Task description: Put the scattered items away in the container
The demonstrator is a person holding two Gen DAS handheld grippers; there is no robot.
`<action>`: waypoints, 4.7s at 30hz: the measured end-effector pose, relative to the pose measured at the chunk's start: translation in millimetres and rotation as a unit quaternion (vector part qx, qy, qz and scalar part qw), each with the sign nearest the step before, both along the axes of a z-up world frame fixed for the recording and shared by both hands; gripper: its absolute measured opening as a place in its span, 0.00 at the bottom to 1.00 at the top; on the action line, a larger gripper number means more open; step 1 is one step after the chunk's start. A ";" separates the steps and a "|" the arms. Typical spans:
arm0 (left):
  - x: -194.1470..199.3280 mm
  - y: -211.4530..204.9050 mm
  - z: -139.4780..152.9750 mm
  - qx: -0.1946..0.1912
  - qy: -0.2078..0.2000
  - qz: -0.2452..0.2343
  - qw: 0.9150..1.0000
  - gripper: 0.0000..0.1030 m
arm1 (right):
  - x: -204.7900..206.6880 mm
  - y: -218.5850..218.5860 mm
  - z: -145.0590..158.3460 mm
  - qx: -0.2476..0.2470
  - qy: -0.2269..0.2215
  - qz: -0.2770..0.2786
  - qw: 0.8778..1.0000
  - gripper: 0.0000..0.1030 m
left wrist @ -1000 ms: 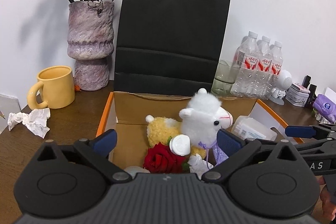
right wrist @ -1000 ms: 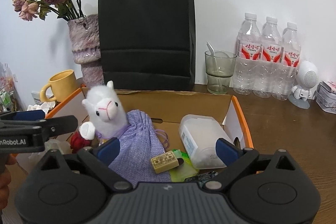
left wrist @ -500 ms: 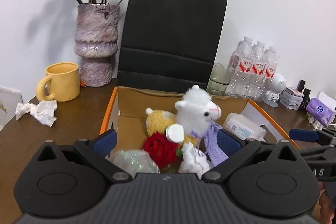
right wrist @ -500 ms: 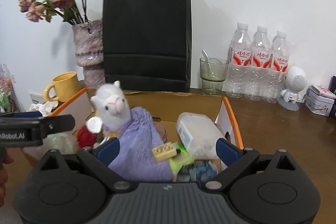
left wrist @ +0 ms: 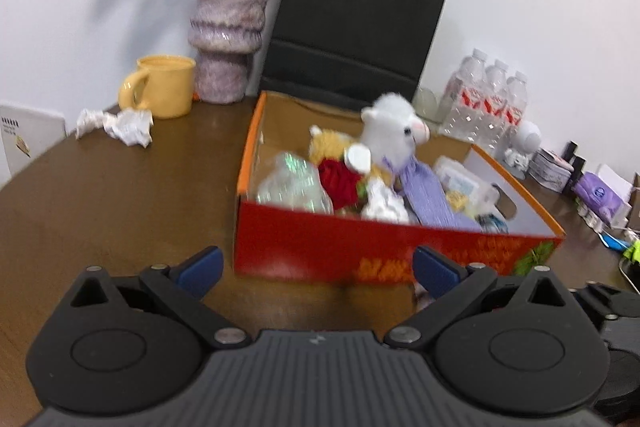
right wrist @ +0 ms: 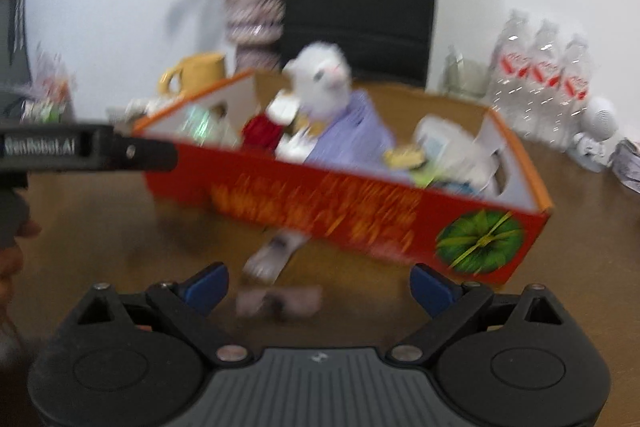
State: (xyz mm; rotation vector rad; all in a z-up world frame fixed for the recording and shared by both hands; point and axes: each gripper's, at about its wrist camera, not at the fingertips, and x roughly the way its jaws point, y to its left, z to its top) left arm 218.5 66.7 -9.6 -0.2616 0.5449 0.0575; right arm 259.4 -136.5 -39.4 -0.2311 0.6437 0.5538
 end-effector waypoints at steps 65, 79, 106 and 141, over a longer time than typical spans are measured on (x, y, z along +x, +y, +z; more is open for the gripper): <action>30.5 -41.7 68.6 0.043 -0.113 -0.064 0.991 0.19 | 59.2 -33.0 87.5 0.125 -0.063 -0.017 0.990 0.09; 97.3 -14.0 35.2 0.049 -0.051 -0.064 0.995 0.24 | 117.0 -4.5 57.3 0.081 -0.034 -0.031 0.996 0.11; 99.1 -17.0 38.6 0.098 -0.045 -0.020 0.994 1.00 | 122.0 -8.2 59.5 0.037 -0.026 -0.085 0.995 1.00; -85.1 -66.3 92.0 0.084 -0.091 -0.024 0.992 1.00 | -72.8 -65.4 125.6 0.074 -0.082 -0.104 0.988 1.00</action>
